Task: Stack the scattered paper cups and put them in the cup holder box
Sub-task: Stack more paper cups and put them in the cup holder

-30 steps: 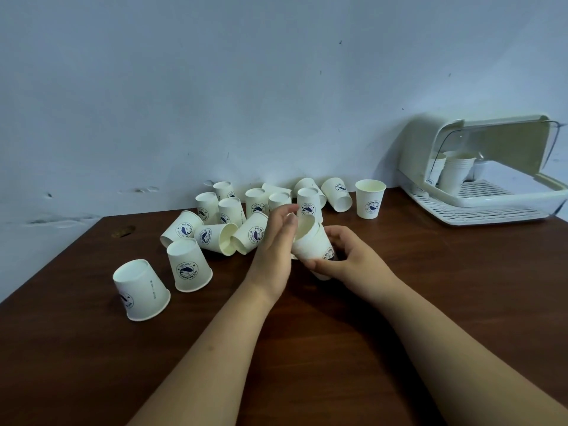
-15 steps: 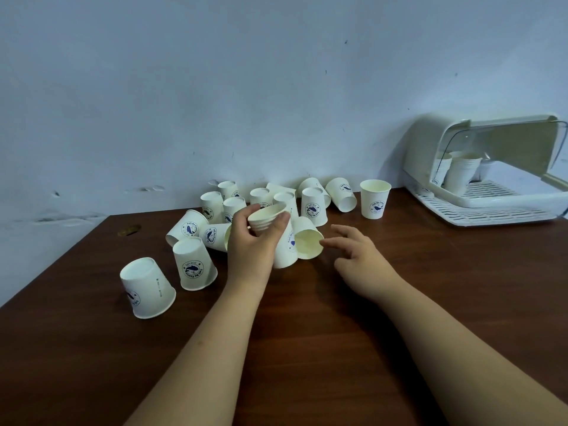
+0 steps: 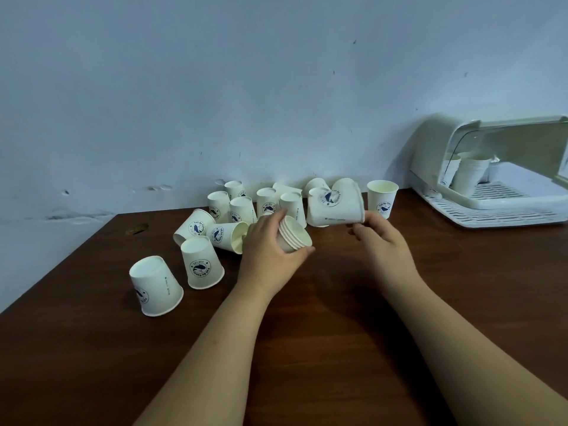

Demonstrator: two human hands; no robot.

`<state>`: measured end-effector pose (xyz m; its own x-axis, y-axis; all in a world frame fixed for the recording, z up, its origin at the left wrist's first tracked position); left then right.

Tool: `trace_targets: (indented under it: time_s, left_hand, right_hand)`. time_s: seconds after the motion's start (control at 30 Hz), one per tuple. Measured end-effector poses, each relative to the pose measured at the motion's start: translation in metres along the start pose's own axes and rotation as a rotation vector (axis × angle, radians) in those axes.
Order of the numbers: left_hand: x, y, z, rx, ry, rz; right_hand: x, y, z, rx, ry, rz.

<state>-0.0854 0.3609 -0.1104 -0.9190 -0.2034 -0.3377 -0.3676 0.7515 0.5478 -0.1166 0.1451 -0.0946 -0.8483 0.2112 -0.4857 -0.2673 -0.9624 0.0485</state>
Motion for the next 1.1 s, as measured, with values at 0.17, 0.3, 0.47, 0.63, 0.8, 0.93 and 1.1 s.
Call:
trace_targets:
  time_s: [0.17, 0.3, 0.47, 0.63, 0.8, 0.93, 1.1]
  left_hand:
    - [0.007, -0.004, -0.007, -0.068, -0.120, 0.038]
    - [0.007, -0.002, -0.006, -0.029, -0.094, 0.050]
    - [0.009, -0.006, -0.007, 0.018, -0.103, 0.119]
    - [0.008, -0.002, -0.010, 0.171, -0.072, 0.149]
    - [0.006, -0.005, -0.007, 0.333, 0.064, 0.153]
    - [0.006, -0.010, -0.010, 0.448, 0.079, 0.188]
    - [0.012, -0.023, -0.025, 0.656, 0.115, 0.323]
  right_hand:
    - [0.001, -0.004, -0.004, 0.325, 0.250, 0.205]
    - [-0.002, -0.001, -0.007, 0.362, 0.292, 0.245]
    - [0.003, -0.004, -0.009, 0.229, 0.161, 0.352]
    - [0.003, -0.002, -0.006, 0.110, 0.077, 0.354]
    - [0.005, -0.004, -0.016, 0.235, 0.054, 0.458]
    - [0.011, -0.007, -0.018, 0.173, 0.054, 0.548]
    - [0.013, -0.001, -0.013, 0.180, 0.023, 0.439]
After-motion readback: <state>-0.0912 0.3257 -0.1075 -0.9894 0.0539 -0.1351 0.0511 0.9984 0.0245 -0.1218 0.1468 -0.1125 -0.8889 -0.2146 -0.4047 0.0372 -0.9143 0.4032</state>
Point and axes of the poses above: each hand's wrist, its own x-axis away from the middle knuckle, its own y-axis out of the back of the hand, z = x × y, the point moved 2 cm from there along -x, towards the middle knuckle, and after that the axes turned 13 degrees about y, right-handed, at the moved point
